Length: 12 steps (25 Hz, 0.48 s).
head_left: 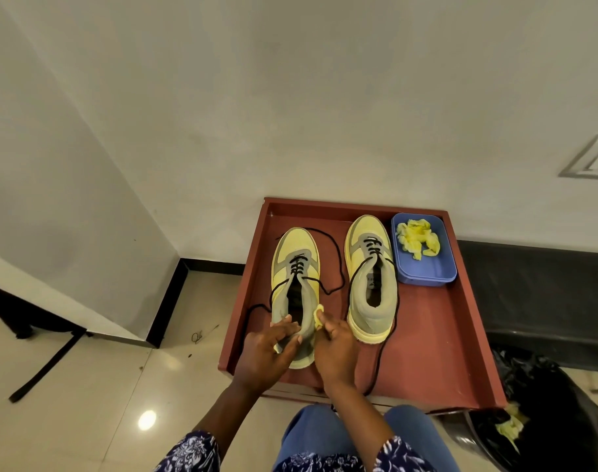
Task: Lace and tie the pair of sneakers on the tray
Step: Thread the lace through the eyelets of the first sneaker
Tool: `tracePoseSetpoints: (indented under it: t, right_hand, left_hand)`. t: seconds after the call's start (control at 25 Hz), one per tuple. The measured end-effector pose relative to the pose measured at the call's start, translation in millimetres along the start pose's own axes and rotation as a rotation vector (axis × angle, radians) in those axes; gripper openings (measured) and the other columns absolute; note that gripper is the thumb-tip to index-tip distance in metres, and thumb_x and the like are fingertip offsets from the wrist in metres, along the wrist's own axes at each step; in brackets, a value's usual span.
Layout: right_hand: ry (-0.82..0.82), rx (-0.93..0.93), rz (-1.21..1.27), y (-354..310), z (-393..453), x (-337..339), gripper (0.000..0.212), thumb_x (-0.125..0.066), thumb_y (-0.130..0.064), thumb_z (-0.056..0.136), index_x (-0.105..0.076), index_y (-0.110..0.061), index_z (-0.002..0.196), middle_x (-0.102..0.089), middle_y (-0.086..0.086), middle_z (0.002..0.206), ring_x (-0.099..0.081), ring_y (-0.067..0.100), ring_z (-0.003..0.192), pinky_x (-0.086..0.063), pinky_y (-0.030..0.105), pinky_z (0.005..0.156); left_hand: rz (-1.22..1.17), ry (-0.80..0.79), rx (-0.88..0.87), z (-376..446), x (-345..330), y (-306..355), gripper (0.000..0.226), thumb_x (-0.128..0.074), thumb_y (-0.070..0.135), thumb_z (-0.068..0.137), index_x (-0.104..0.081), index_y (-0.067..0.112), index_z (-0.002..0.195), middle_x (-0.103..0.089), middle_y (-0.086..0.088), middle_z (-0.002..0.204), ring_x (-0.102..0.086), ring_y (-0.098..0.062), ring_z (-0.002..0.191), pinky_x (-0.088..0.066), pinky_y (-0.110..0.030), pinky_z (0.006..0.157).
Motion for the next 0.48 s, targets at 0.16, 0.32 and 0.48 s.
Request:
tracePoseSetpoints:
  t: [0.16, 0.32, 0.48]
  right_hand:
    - [-0.059, 0.009, -0.075, -9.8, 27.0, -1.8, 0.034, -0.050, 0.005, 0.087, -0.062, -0.004, 0.117, -0.065, 0.012, 0.117, -0.059, 0.023, 0.110, -0.044, 0.024, 0.091]
    - [-0.183, -0.068, -0.151, -14.5, 46.3, 2.3, 0.039, -0.044, 0.004, 0.089, -0.056, -0.004, 0.125, -0.057, 0.008, 0.131, -0.051, 0.022, 0.123, -0.038, 0.026, 0.102]
    - [-0.223, -0.179, -0.098, -2.6, 43.5, 0.5, 0.046, -0.042, 0.007, 0.085, -0.056, -0.008, 0.126, -0.058, 0.005, 0.130, -0.052, 0.016, 0.118, -0.043, 0.029, 0.099]
  left_hand:
    - [-0.014, 0.009, 0.004, -0.6, -0.2, -0.5, 0.046, -0.052, 0.047, 0.083, -0.069, 0.010, 0.106, -0.067, 0.003, 0.110, -0.044, 0.022, 0.113, -0.047, -0.009, 0.090]
    - [-0.008, 0.006, 0.019, -0.7, -0.5, -0.7, 0.043, -0.053, 0.043, 0.084, -0.069, 0.011, 0.107, -0.063, 0.010, 0.109, -0.043, 0.024, 0.113, -0.045, -0.008, 0.091]
    - [-0.015, -0.007, 0.035, 0.1, 1.1, -0.1, 0.045, -0.054, 0.044, 0.083, -0.068, 0.010, 0.109, -0.062, 0.011, 0.110, -0.044, 0.023, 0.113, -0.044, -0.007, 0.092]
Point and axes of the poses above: each hand's wrist, its own z-axis towards the middle knuckle, its own x-axis out of the back of the hand, y = z × x, the point moved 1 cm from there along z, towards the middle knuckle
